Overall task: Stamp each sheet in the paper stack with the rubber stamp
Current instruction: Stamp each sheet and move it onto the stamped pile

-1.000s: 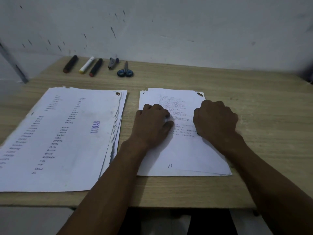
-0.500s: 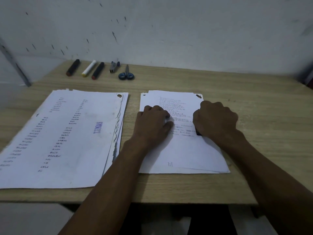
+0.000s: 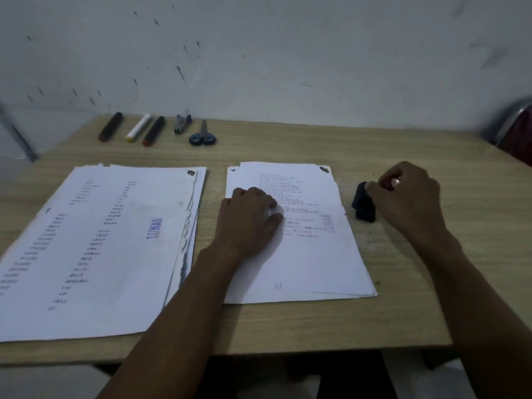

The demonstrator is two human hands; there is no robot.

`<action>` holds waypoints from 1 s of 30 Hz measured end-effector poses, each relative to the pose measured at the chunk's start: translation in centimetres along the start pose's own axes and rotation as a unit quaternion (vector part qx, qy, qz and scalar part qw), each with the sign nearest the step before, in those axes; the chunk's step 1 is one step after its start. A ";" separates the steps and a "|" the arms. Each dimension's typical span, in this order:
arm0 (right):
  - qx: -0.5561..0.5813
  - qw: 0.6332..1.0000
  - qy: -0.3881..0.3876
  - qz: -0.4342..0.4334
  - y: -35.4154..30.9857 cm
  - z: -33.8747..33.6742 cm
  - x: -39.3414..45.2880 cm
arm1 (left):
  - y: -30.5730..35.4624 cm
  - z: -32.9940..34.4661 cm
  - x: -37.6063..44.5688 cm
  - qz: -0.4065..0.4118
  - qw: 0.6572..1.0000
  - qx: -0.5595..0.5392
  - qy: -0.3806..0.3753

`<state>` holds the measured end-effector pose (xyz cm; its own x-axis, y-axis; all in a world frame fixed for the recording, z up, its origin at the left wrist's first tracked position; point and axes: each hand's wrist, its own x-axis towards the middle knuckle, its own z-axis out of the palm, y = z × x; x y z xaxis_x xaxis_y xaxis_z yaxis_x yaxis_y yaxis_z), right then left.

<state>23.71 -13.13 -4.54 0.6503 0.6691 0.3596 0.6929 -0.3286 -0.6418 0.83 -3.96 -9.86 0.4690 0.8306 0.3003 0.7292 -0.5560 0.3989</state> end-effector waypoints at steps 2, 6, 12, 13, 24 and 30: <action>0.033 0.999 0.030 0.012 0.8 -0.6 0.3 | 0.0 0.0 0.1 -0.002 1.000 0.002 -0.004; 0.026 0.997 0.072 0.016 1.4 -1.2 0.5 | -0.1 0.1 0.1 0.000 1.000 0.002 -0.001; 0.037 0.997 0.067 0.020 1.2 -0.4 0.2 | -0.2 0.1 0.1 0.003 1.000 -0.004 -0.008; 0.033 0.997 0.067 0.024 1.1 -0.1 0.3 | -0.2 0.1 0.1 0.005 1.000 -0.002 -0.006; -0.002 0.996 0.051 0.074 1.0 2.1 1.1 | -0.4 0.4 0.1 0.013 1.000 -0.003 0.001; -0.071 0.995 0.043 0.061 0.5 2.5 0.2 | -0.5 0.4 0.2 0.014 1.000 0.000 -0.002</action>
<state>23.36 -11.53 -6.47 0.7526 0.5605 0.3455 0.6400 -0.4993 -0.5840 0.76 -3.56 -10.33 0.4909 0.8152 0.3074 0.7161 -0.5785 0.3905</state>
